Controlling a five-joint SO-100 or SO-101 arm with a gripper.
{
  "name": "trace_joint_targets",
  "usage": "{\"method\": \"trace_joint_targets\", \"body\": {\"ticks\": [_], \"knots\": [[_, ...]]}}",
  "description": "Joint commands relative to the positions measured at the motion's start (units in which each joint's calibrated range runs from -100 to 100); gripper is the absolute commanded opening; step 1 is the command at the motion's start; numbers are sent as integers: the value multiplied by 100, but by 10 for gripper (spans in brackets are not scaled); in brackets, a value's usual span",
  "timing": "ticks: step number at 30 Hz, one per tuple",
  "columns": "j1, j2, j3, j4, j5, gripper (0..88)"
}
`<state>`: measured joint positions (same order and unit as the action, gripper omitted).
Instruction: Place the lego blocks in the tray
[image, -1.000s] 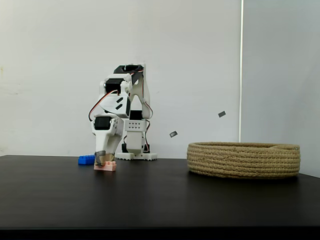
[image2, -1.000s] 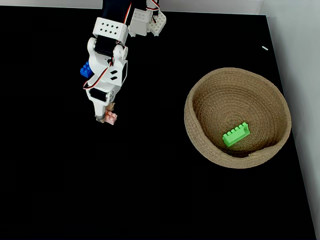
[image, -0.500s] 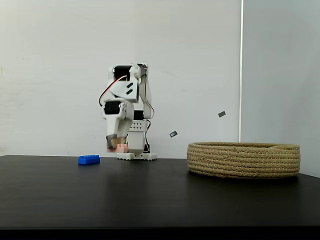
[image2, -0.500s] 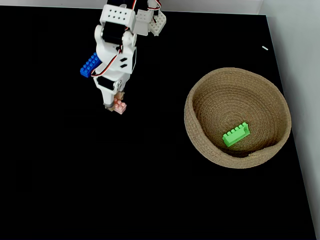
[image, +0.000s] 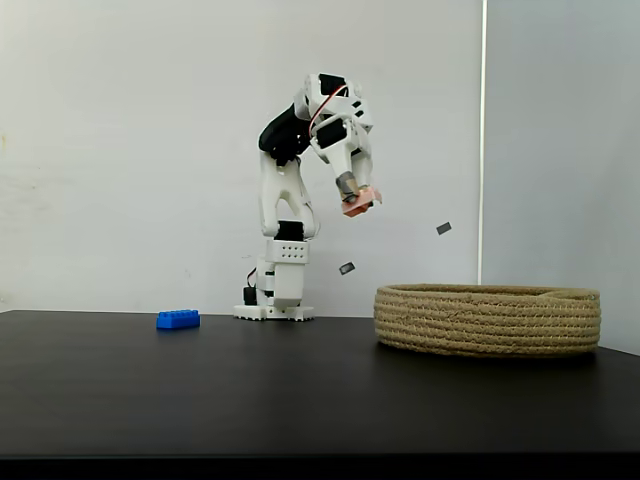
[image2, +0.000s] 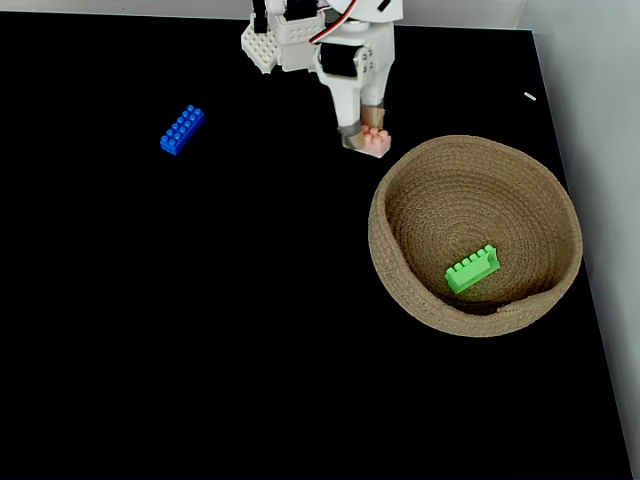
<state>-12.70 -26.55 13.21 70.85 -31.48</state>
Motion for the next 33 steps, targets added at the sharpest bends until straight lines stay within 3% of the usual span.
{"method": "trace_joint_targets", "body": {"ticks": [1,3,7,11,22,26,33], "knots": [[-469,-226,24,-575,-107,3],[-593,-157,142,-783,-59,32],[-667,-37,425,-967,-98,201],[-667,-37,799,-1141,-98,308],[-411,49,1082,-1583,59,349],[223,-97,1428,-1366,581,336],[1361,-449,2240,-1708,2432,344]]}}
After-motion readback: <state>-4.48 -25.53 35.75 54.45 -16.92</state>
